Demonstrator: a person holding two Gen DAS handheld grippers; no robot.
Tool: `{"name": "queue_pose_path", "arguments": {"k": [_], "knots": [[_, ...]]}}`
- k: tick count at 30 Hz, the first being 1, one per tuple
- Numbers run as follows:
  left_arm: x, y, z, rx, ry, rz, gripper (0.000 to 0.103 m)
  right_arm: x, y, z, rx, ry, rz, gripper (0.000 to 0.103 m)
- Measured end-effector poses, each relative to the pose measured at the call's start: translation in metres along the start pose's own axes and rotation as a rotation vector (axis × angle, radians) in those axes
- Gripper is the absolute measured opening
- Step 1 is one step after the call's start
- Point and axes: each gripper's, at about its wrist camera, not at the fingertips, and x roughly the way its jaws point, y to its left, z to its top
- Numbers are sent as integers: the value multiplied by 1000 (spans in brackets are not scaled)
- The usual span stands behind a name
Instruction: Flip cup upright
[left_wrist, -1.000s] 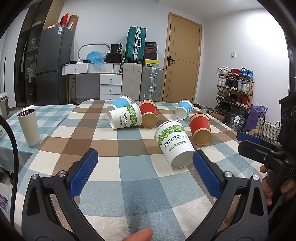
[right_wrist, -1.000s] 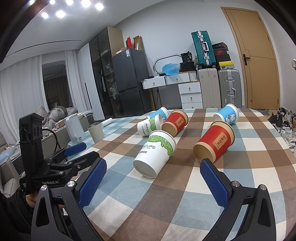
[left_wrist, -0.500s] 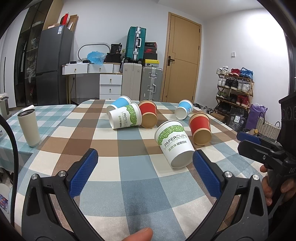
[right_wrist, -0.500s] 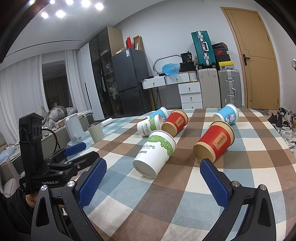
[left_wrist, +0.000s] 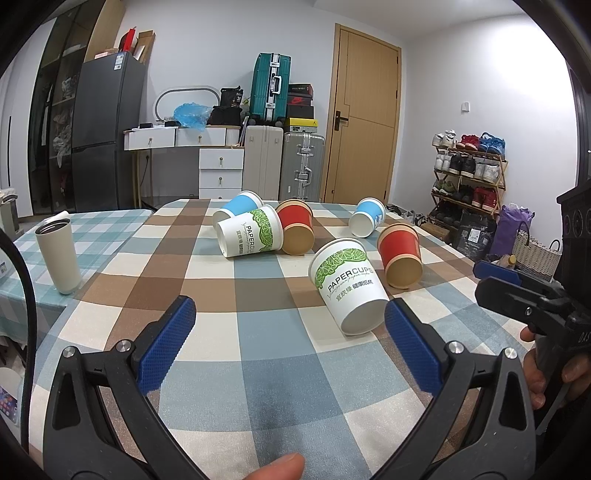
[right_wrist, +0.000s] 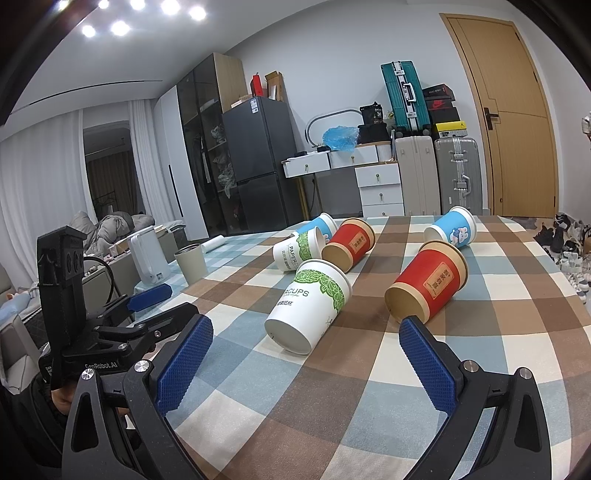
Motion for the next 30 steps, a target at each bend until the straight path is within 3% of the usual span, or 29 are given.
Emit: {"name": "queue_pose_path", "arguments": {"k": [17, 30], "knots": [[2, 0, -1, 7, 1, 4, 102, 2, -9, 2, 21, 25, -32, 103], [24, -14, 14, 12, 89, 1, 102, -7, -25, 6, 38, 18, -97, 103]]}}
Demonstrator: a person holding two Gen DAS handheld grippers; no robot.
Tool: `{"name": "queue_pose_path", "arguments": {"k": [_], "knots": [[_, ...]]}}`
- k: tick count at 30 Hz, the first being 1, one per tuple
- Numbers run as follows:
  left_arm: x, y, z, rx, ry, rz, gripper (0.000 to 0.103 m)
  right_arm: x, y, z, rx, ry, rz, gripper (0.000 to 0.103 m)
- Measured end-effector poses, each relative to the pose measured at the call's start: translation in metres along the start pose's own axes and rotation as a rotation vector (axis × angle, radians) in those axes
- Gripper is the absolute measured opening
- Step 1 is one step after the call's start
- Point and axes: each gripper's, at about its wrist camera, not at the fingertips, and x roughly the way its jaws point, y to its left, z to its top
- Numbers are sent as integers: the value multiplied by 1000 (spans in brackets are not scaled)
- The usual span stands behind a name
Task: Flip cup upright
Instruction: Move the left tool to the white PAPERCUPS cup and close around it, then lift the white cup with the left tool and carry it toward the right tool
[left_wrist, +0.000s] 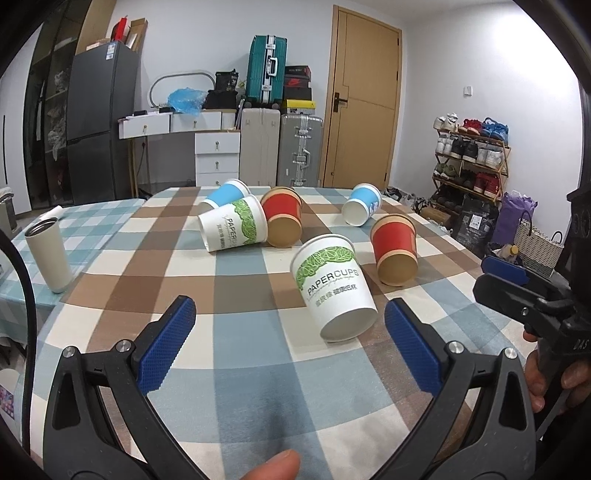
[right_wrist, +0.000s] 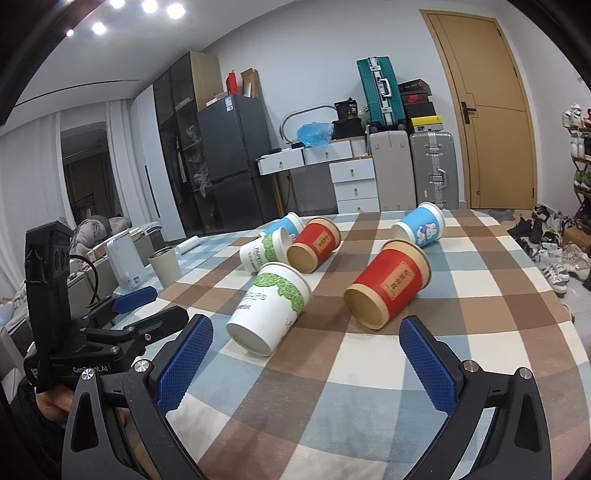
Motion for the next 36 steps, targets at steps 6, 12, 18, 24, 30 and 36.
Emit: {"name": "queue_pose_path", "arguments": {"k": [6, 12, 18, 24, 30, 36], "knots": [[27, -13, 10, 14, 72, 0, 102, -4, -12, 1, 37, -8, -17, 103], [61, -23, 17, 0, 187, -28, 102, -4, -19, 1, 69, -6, -9, 103], [89, -29, 23, -31, 254, -42, 95, -4, -23, 2, 89, -1, 4, 103], [108, -39, 26, -34, 305, -46, 87, -3, -25, 1, 103, 1, 12, 103], [118, -41, 23, -57, 355, -67, 59, -3, -26, 1, 106, 0, 13, 103], [110, -44, 20, -71, 344, -73, 56, -3, -26, 1, 106, 1, 14, 103]]}}
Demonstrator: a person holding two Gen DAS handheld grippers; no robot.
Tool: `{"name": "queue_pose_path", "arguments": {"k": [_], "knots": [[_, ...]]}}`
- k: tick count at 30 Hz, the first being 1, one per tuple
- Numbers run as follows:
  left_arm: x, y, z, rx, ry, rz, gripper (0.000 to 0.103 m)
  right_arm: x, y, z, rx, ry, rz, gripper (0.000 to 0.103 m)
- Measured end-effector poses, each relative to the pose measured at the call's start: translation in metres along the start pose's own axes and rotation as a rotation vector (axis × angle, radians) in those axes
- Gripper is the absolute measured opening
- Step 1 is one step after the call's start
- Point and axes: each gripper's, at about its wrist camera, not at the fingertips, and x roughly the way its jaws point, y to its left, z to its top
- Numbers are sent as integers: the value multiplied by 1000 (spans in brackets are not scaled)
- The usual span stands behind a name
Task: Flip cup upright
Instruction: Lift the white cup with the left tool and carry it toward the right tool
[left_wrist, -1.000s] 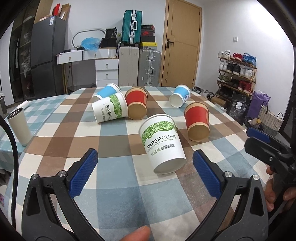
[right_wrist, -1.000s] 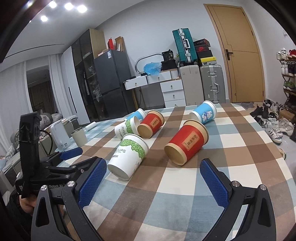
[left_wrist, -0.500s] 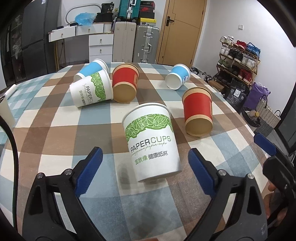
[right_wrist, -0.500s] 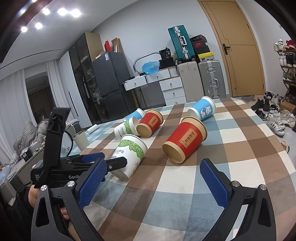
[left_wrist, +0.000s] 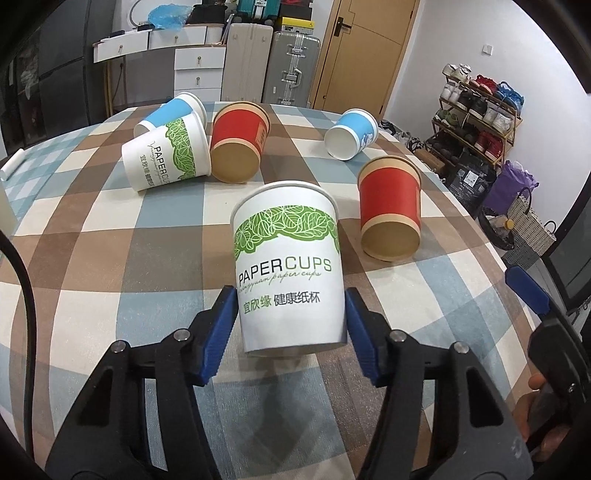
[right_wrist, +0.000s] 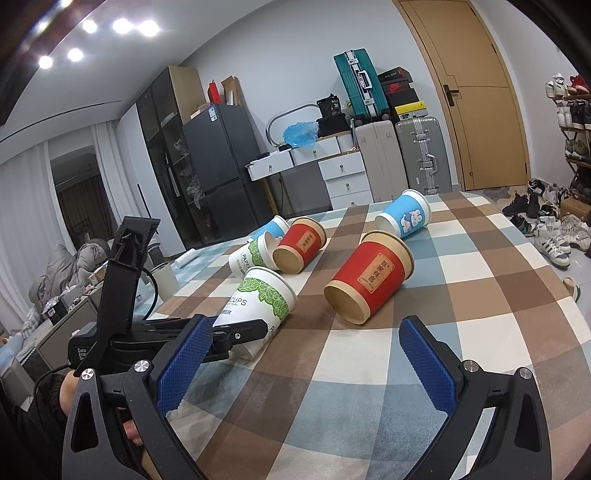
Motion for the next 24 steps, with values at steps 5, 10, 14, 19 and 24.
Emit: {"name": "queue_pose_path", "arguments": {"k": [5, 10, 14, 19, 24], "knots": [[-19, 0, -6, -2, -36, 3, 56, 1, 2, -1, -10, -2, -2, 103], [-46, 3, -13, -1, -84, 13, 56, 3, 9, -2, -42, 0, -5, 103], [-68, 11, -20, -8, -116, 19, 56, 4, 13, -2, -59, 2, 0, 103], [-90, 21, -29, -18, -145, 27, 56, 5, 21, -4, -73, 8, 18, 103], [-105, 27, -41, -24, -154, 31, 56, 7, 29, -7, -101, 14, 26, 103]]}}
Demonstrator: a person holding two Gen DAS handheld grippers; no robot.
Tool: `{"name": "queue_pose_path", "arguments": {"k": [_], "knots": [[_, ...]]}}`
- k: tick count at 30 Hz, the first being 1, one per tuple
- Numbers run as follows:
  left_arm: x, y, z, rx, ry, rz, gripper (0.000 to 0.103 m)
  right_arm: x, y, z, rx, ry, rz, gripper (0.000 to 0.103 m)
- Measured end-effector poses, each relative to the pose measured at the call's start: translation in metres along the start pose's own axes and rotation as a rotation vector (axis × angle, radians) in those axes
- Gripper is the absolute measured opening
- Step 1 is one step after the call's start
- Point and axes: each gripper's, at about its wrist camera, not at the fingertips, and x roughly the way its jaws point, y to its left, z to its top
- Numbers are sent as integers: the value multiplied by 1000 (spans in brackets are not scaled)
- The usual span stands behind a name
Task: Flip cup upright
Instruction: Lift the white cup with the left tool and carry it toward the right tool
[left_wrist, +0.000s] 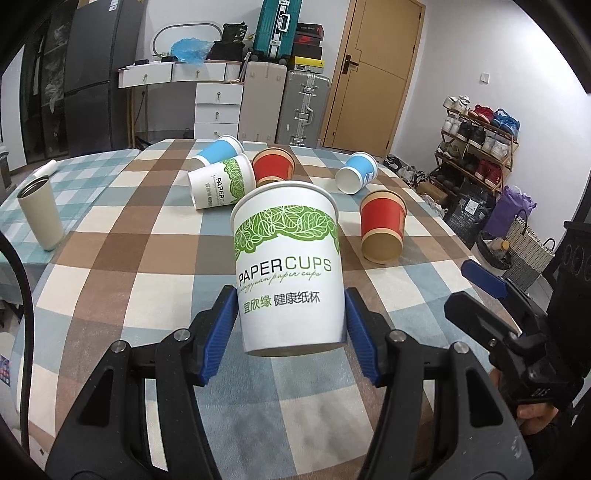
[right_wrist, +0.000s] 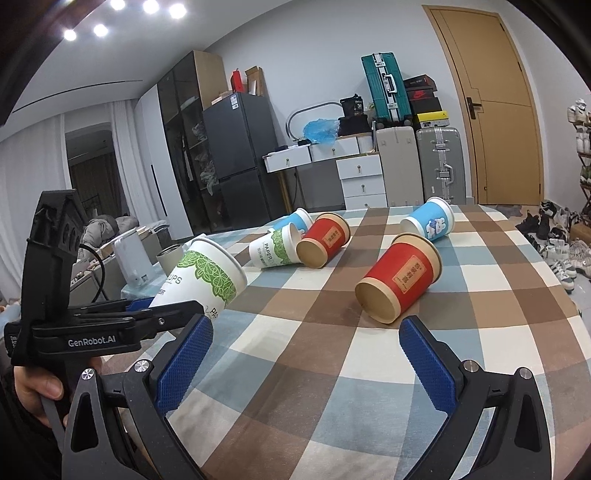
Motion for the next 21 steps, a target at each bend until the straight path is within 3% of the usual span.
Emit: {"name": "queue_pose_path", "arguments": {"k": [21], "knots": [[-6, -10, -36, -20, 31, -31, 56, 3, 2, -3, -14, 16, 4, 103]]}}
